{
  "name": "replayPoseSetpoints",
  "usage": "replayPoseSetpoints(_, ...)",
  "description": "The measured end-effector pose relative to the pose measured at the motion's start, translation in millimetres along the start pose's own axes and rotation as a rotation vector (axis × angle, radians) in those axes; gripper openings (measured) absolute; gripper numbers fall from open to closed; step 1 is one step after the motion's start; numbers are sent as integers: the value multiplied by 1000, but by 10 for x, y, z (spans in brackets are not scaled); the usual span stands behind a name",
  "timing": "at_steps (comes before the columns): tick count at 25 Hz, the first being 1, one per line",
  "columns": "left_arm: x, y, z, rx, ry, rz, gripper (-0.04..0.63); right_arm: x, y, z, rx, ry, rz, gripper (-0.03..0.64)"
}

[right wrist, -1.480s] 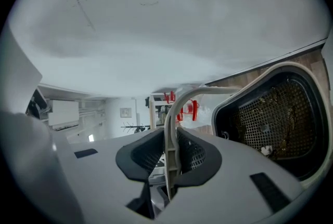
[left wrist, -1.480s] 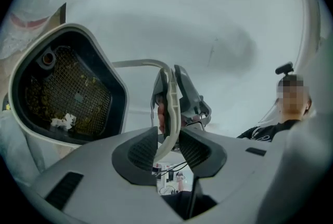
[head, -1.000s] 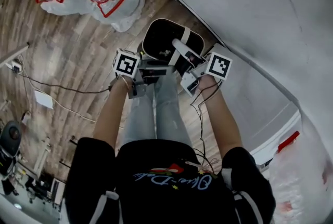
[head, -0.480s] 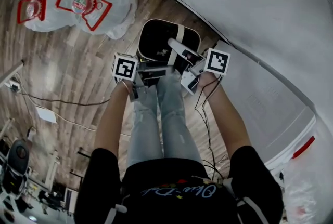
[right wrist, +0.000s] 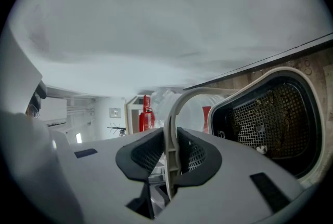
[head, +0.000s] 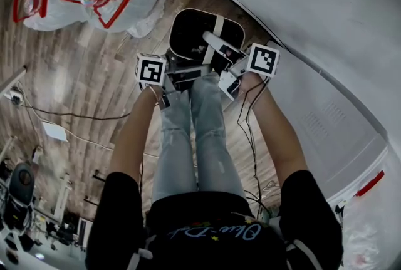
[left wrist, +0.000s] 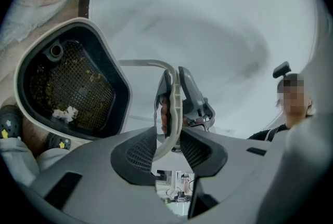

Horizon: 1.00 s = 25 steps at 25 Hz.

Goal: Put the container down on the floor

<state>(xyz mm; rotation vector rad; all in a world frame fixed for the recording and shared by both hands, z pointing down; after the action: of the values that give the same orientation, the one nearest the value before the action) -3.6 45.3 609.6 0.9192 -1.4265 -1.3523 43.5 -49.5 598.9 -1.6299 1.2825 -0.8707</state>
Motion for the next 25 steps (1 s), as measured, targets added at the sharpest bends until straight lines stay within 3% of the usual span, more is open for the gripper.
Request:
replayPoseSetpoints(8, -34, 321, -48, 58, -18, -2, 117, 5, -261, -58, -10, 15, 55, 61)
replayPoseSetpoints(12, -64, 415, -87, 79, -4, 0, 121, -68, -353, -61, -27, 30, -1, 60)
replayPoseSetpoints(15, -44, 512, -105, 93, 4, -13, 121, -36, -463, -67, -45, 36, 20, 60)
replayPoseSetpoints(18, -5, 578, -120, 92, -15, 2, 123, -31, -596, -59, -122, 54, -11, 60)
replayPoseSetpoints(21, 11, 655, -122, 108, -31, 9, 124, -9, -603, -145, -87, 70, 13, 58)
replayPoseSetpoints(25, 10, 773, -85, 117, -36, 14, 126, -51, -734, -182, -137, 80, -6, 58)
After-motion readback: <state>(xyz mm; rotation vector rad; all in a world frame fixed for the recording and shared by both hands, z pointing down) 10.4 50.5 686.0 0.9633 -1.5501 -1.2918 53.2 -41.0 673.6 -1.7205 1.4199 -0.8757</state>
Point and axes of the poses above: the fingertips, and each gripper's own axes: z backward along the fingers, y to its left, x out of its top, the point moved 4 cm from there along z, backward along the fingers, and after that the axes turned 2 degrees about y, right-handed, at the moved point
